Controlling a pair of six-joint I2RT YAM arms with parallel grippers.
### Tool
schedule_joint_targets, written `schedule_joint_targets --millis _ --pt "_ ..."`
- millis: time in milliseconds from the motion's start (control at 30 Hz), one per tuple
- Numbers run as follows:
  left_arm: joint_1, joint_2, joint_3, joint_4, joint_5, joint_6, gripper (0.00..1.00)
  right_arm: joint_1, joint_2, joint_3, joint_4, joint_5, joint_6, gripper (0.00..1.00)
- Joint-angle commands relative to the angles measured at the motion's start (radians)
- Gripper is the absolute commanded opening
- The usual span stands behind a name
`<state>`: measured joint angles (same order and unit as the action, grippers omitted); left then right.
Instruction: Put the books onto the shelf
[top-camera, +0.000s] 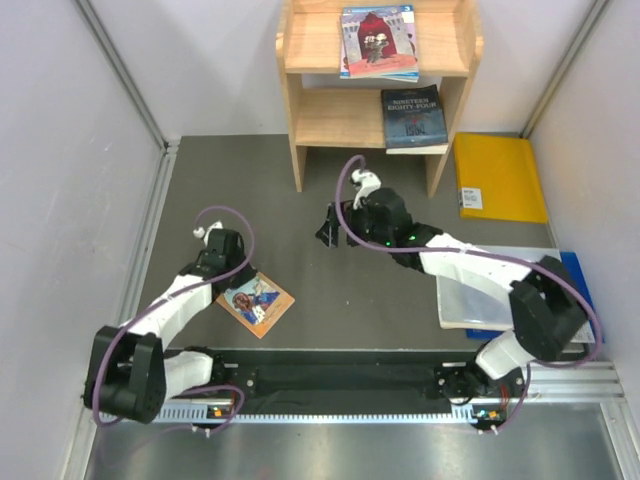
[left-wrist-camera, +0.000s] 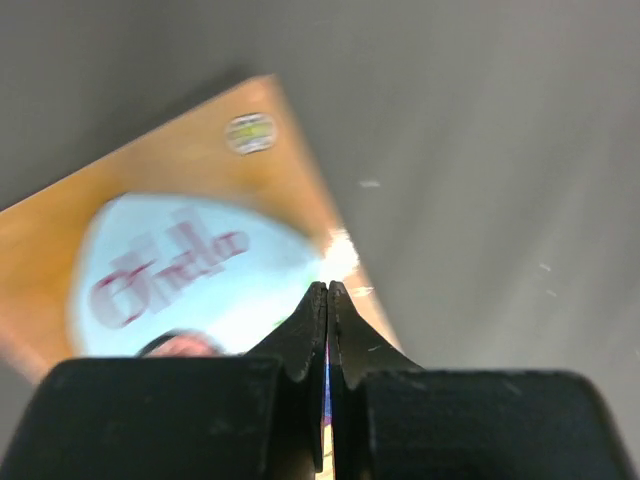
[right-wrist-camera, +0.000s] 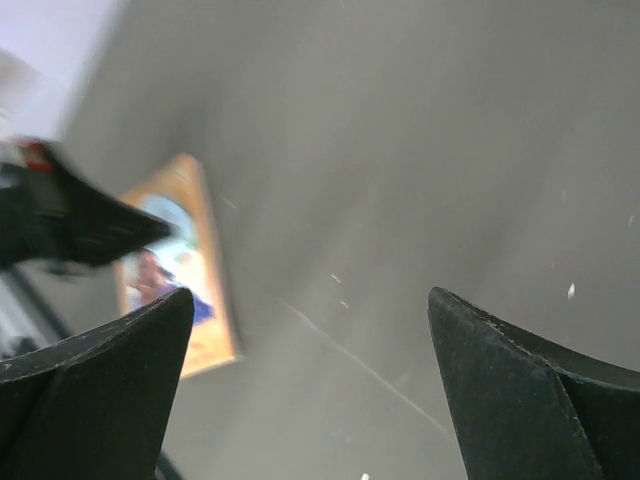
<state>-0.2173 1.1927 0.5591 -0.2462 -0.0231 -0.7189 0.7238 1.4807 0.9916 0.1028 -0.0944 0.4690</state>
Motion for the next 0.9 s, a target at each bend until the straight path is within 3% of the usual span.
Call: schedule_joint_targets --millis 0,167,300,633,867 --pt "0.006 -0.110 -0.019 -0.189 -0.233 -0.160 0.00 0.066 0.155 0.080 -0.138 0.039 -0.046 1.00" --pt "0.007 -0.203 -0.057 -0.275 -0.342 -0.234 0.00 0.164 0.347 0.229 -0.254 -0.017 -0.043 0.99" --pt "0.012 -0.216 -0.087 -0.265 -0.344 -0.257 0.00 0.193 0.498 0.353 -0.285 -0.134 -0.009 0.95" --pt "0.021 0.016 -0.140 -0.120 -0.195 -0.270 0.00 0.204 0.573 0.374 -0.166 -0.290 0.072 0.87" --pt "0.024 0.054 -0.174 -0.062 -0.182 -0.284 0.00 0.218 0.653 0.415 -0.115 -0.444 0.135 0.75"
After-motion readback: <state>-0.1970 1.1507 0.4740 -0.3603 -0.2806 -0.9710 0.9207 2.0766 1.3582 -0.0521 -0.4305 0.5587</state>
